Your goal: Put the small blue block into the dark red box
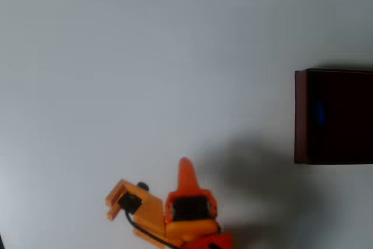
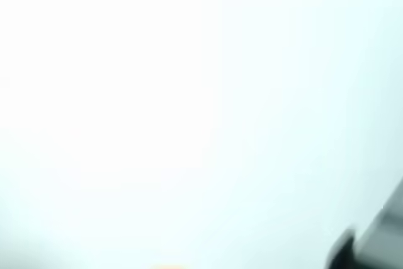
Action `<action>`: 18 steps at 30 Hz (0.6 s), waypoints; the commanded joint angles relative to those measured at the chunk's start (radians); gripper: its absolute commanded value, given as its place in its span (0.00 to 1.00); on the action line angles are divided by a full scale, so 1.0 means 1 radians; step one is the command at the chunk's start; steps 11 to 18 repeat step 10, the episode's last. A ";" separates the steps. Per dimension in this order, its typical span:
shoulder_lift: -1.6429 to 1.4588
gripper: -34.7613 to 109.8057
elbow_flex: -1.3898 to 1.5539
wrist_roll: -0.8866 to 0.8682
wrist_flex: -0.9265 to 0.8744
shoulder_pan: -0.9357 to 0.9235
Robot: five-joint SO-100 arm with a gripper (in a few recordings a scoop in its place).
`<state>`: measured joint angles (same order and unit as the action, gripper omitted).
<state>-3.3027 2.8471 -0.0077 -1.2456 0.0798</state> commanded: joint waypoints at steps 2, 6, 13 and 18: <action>-0.054 0.24 0.130 0.129 -0.017 0.104; -0.054 0.24 0.161 0.127 -0.051 0.114; -0.054 0.24 0.169 0.124 -0.054 0.137; -0.054 0.24 0.169 0.124 -0.054 0.137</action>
